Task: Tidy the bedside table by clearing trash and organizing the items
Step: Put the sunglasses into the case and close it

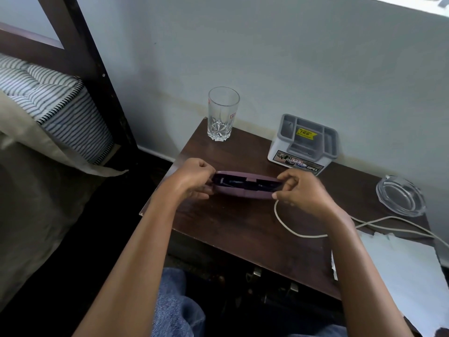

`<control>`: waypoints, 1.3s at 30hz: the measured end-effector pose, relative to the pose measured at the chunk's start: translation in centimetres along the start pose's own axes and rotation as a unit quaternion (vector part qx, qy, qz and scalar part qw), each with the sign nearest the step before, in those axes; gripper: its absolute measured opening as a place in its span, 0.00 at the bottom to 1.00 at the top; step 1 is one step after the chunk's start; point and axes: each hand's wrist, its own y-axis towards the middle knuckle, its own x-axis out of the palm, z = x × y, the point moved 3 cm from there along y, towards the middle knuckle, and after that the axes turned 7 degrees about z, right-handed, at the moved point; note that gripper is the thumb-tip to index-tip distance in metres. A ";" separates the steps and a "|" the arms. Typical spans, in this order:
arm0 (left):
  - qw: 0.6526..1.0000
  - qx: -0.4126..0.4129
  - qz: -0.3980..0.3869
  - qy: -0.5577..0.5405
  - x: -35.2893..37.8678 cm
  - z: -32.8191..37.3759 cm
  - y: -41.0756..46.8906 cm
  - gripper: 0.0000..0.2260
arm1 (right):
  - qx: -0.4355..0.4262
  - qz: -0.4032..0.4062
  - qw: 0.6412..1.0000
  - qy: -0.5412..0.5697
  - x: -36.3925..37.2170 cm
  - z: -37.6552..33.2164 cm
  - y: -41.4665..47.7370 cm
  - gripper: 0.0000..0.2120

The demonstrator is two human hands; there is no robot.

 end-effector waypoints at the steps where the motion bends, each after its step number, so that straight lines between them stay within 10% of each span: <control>1: 1.000 0.003 0.002 0.002 0.0 0.0 0.1 0.05 | 0.001 0.001 1.000 0.003 0.0 0.0 0.0 0.14; 29: 0.999 0.039 0.022 -0.029 0.3 0.6 0.0 0.06 | 0.055 0.120 0.982 0.134 -1.1 -0.4 0.0 0.05; 39: 0.972 0.057 0.100 -0.203 0.4 0.8 -0.2 0.07 | 0.087 0.155 0.929 0.326 -0.6 -1.3 -0.1 0.06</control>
